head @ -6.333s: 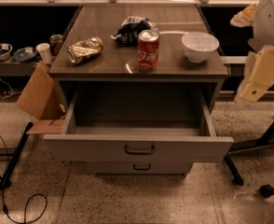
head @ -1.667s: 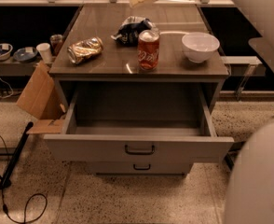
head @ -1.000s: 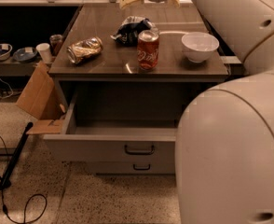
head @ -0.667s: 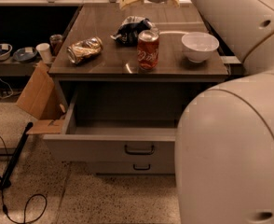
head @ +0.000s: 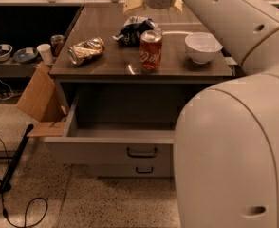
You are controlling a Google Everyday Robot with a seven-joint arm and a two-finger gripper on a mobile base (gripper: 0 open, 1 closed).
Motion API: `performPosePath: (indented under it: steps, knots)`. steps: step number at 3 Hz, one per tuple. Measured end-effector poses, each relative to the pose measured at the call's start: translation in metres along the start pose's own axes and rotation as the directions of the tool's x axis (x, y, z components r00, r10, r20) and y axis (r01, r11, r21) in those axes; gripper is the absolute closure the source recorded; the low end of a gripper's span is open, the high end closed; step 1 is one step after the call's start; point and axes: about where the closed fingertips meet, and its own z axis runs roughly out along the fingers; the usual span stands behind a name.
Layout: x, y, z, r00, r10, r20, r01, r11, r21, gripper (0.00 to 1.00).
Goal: Place blue chip bag into top drawer
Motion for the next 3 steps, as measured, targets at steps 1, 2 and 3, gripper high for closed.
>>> performPosePath:
  steps: [1,2,3]
  knots:
    - [0.004,-0.001,0.017,1.000,0.015,0.001,-0.015,0.9998,0.011,0.00]
    - [0.006,-0.001,0.028,1.000,0.018,0.001,-0.018,0.9997,0.017,0.00]
    - [0.006,0.000,0.043,1.000,-0.004,-0.001,0.004,0.9998,0.019,0.00]
